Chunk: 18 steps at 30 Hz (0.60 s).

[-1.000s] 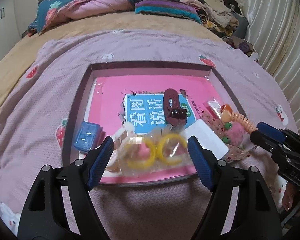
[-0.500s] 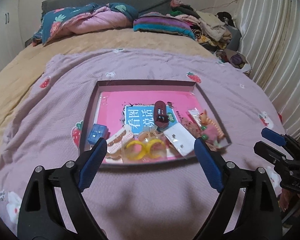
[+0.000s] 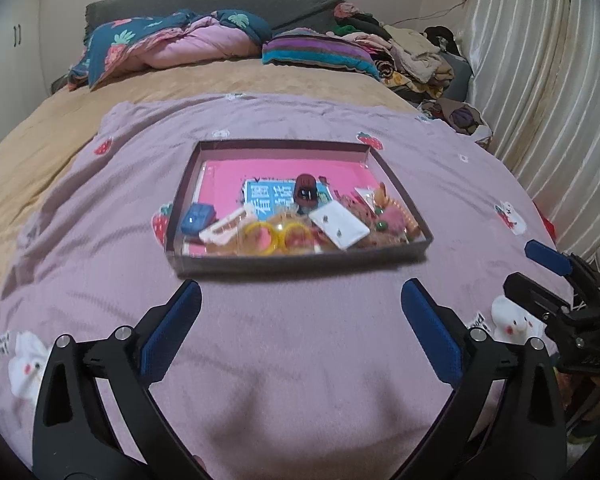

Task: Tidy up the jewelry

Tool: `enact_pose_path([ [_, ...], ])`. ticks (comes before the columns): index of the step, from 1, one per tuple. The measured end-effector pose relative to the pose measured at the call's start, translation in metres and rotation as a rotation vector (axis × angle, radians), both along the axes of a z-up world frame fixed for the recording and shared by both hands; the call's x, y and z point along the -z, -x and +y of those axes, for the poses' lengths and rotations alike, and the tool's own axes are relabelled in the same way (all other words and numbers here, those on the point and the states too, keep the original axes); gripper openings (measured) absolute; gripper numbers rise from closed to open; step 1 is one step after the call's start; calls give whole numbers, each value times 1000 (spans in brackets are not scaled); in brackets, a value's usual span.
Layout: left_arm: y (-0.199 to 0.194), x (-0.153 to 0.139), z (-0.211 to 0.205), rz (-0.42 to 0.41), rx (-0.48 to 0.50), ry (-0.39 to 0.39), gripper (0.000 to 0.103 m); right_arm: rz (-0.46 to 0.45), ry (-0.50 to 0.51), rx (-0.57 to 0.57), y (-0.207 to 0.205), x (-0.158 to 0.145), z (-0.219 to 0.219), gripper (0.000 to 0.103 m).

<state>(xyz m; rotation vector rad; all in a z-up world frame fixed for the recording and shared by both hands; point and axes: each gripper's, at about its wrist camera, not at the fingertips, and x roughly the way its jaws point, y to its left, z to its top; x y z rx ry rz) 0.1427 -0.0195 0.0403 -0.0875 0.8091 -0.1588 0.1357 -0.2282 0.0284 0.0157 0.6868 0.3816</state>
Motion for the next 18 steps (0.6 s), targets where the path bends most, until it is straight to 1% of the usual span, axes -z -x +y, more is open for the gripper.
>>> enact_pose_path([
  [7, 17, 11, 3, 15, -2, 14, 94, 18, 10, 29, 15, 14, -1, 96],
  [13, 22, 14, 7, 10, -24, 11, 94, 8, 21, 32, 19, 13, 2, 96],
  [18, 24, 9, 10, -7, -33, 20, 94, 4, 24, 30, 20, 12, 4, 97],
])
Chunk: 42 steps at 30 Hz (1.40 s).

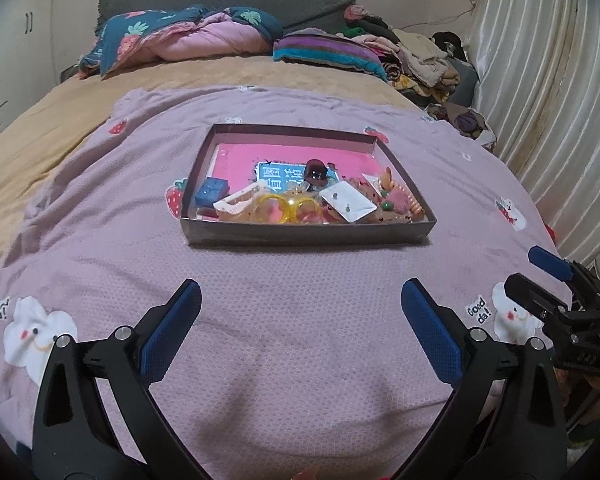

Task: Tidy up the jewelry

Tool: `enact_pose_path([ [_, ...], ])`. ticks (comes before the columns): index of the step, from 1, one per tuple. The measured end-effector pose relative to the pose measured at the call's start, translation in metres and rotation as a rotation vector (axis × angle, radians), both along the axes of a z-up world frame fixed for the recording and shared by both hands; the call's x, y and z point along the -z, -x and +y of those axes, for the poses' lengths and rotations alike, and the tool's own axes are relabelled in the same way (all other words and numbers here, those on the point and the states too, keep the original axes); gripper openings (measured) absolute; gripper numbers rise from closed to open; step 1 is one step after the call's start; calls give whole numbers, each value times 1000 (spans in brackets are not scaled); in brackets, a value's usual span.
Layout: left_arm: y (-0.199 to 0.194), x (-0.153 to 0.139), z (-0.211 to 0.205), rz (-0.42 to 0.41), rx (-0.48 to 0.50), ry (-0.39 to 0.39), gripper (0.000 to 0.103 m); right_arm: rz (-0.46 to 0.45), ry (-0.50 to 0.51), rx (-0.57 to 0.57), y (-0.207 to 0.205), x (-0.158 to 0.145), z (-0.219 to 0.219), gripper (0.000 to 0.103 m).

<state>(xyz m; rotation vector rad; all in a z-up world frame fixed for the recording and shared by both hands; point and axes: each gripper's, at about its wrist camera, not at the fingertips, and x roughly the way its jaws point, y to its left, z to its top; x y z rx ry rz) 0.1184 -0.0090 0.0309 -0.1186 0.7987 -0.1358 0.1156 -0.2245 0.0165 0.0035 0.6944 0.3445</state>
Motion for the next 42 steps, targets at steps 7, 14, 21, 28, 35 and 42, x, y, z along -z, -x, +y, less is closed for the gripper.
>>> enact_pose_path([
  [7, 1, -2, -1, -4, 1, 4, 94, -2, -1, 3, 1, 0, 1, 97],
  [14, 2, -3, -1, -6, -1, 4, 94, 1, -1, 4, 2, -1, 1, 97],
  [21, 2, -5, 0, -1, -7, -1, 94, 4, 0, 2, 2, -2, 1, 97],
  [28, 2, -4, 1, 4, -10, 1, 94, 6, 1, 2, 3, -2, 2, 97],
  [35, 2, -3, 2, 9, -12, -5, 94, 8, 0, 2, 1, -1, 2, 97],
  [42, 2, 1, 2, 15, -13, -8, 94, 9, 1, 2, 1, -1, 2, 97],
])
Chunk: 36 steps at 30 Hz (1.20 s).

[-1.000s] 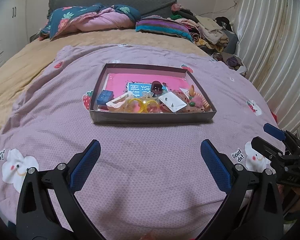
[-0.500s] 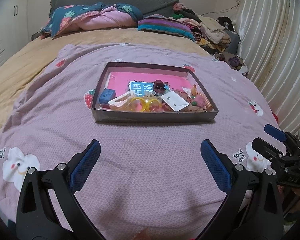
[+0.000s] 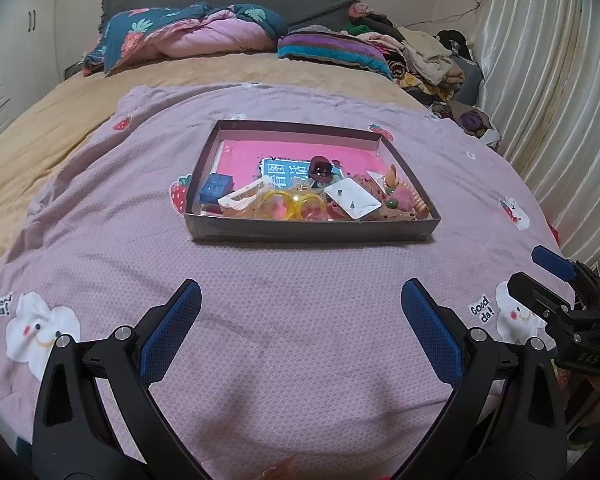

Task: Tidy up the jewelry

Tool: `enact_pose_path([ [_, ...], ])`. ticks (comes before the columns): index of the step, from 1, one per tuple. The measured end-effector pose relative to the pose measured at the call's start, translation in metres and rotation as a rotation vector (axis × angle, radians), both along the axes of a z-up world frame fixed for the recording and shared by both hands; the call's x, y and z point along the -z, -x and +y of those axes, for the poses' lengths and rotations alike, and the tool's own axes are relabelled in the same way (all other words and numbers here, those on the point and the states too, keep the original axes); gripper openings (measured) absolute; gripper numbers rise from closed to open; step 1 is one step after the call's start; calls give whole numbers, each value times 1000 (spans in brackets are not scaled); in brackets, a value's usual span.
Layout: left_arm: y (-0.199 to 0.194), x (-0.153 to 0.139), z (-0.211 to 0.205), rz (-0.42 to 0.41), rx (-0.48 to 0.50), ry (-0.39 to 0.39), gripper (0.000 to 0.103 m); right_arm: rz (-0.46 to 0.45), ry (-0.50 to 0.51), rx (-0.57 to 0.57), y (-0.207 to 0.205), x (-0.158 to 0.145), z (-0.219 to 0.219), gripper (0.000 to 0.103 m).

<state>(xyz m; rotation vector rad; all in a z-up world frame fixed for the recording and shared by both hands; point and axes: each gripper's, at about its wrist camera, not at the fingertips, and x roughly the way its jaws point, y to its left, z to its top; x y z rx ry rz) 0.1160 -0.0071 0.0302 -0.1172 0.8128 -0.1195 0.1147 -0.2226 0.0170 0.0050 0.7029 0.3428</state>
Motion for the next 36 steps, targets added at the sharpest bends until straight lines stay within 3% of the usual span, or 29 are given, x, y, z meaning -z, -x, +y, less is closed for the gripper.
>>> enact_pose_path([
  [36, -1, 11, 2, 18, -7, -2, 94, 2, 8, -4, -3, 1, 0, 97],
])
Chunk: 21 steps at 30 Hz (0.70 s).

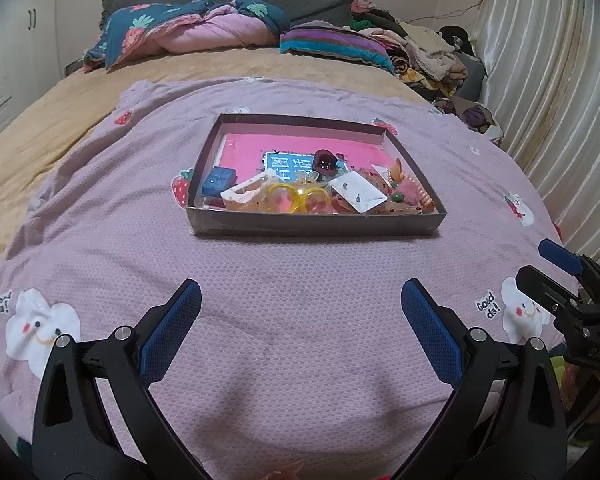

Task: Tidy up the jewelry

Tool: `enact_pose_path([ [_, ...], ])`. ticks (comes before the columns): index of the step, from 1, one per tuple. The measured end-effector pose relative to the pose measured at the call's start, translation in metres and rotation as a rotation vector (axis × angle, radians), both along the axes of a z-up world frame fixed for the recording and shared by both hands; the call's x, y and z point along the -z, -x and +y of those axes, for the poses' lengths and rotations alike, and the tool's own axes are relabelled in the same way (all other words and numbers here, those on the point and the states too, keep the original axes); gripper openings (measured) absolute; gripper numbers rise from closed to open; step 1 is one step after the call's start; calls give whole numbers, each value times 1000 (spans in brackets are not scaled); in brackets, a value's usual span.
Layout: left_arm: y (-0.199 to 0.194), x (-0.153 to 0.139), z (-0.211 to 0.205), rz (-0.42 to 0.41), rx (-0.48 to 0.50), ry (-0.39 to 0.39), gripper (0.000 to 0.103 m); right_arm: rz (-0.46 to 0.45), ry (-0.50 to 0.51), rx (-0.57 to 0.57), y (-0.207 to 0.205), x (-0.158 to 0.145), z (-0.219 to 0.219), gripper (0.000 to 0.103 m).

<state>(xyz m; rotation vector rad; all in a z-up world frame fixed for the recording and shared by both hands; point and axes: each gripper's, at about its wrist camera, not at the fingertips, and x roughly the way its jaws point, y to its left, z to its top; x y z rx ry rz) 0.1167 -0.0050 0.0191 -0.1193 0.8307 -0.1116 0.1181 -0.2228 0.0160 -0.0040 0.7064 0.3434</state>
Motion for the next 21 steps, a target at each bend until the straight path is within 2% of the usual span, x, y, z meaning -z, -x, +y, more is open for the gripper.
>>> enact_pose_path([
  [5, -5, 3, 6, 12, -39, 25, 94, -7, 2, 3, -2, 0, -1, 97],
  [11, -14, 4, 19, 8, -111, -3, 94, 9, -4, 19, -11, 5, -10, 97],
  [14, -27, 11, 46, 30, -180, 5, 94, 19, -2, 47, -26, 10, -19, 97],
  [18, -56, 28, 108, 86, -352, -11, 94, 35, 38, 187, -72, 28, -59, 99],
  [21, -77, 43, 164, 113, -498, -58, 94, 94, 112, 364, -130, 57, -115, 99],
])
